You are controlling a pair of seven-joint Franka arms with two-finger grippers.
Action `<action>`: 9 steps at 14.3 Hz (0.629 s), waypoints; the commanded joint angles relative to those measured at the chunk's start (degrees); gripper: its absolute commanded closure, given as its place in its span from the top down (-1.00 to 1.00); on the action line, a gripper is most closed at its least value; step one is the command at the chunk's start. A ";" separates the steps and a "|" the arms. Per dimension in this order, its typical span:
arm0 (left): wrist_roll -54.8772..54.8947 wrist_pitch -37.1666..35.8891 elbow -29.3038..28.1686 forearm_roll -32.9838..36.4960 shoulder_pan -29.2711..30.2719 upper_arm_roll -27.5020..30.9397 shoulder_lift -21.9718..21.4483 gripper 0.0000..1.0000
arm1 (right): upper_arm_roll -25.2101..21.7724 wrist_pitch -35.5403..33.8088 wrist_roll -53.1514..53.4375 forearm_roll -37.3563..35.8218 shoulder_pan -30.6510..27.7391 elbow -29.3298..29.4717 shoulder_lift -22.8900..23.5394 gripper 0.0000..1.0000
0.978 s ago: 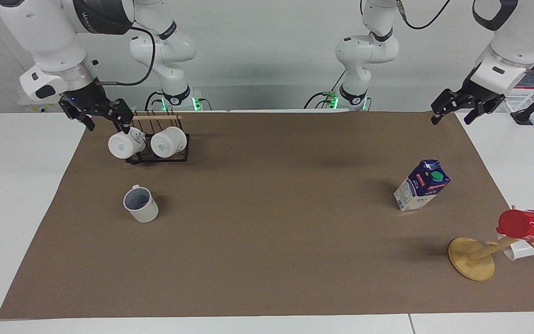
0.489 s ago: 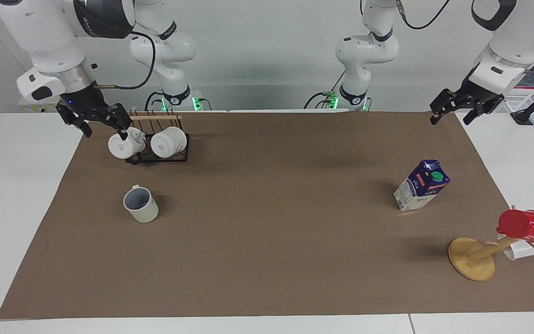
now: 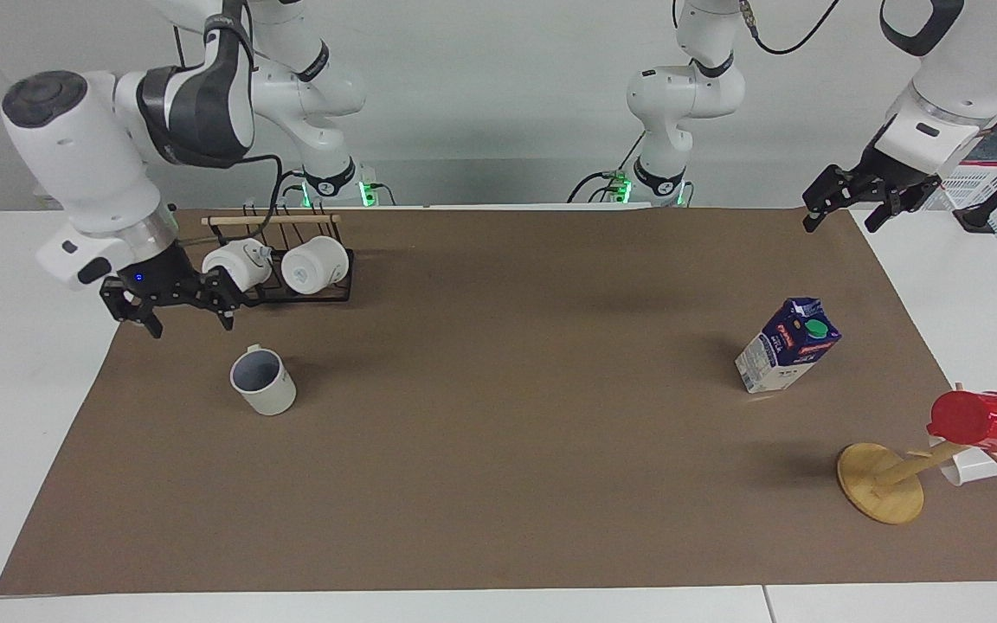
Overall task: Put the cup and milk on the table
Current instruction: 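Reach the right gripper to the white mug and grasp it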
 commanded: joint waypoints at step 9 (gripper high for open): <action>1.05 0.22 -0.96 1.17 0.20 0.56 -1.98 1.00 | 0.25 21.86 -18.67 4.00 -1.87 -19.16 1.06 1.00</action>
